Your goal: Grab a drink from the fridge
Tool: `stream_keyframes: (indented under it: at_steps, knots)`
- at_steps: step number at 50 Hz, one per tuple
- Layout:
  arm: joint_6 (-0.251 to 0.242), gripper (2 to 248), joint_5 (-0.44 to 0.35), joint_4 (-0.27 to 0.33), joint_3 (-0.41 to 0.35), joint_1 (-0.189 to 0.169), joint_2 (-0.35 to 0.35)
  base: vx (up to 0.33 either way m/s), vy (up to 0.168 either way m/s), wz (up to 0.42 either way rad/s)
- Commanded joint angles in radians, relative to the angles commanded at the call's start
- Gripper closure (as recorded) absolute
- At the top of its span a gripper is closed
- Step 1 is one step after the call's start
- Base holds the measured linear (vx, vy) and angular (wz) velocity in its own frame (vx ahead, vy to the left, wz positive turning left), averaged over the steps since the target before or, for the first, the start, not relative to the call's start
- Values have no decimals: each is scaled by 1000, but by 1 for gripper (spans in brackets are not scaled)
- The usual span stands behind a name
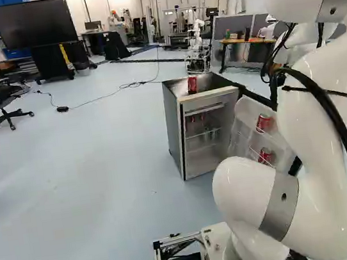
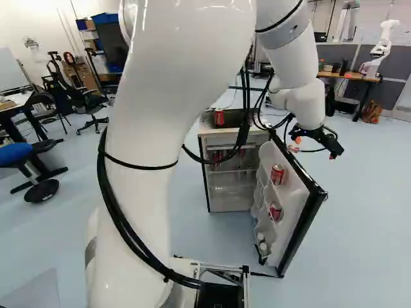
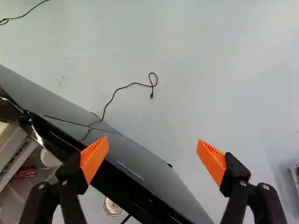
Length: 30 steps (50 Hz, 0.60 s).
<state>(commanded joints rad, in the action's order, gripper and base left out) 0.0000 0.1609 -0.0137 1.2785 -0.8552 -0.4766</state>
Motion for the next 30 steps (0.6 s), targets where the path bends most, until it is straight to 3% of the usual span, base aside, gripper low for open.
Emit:
stream_keyframes:
  at_steps: [30]
  knots:
    - [0,3,59,0,178,-32,-161,0,0,0]
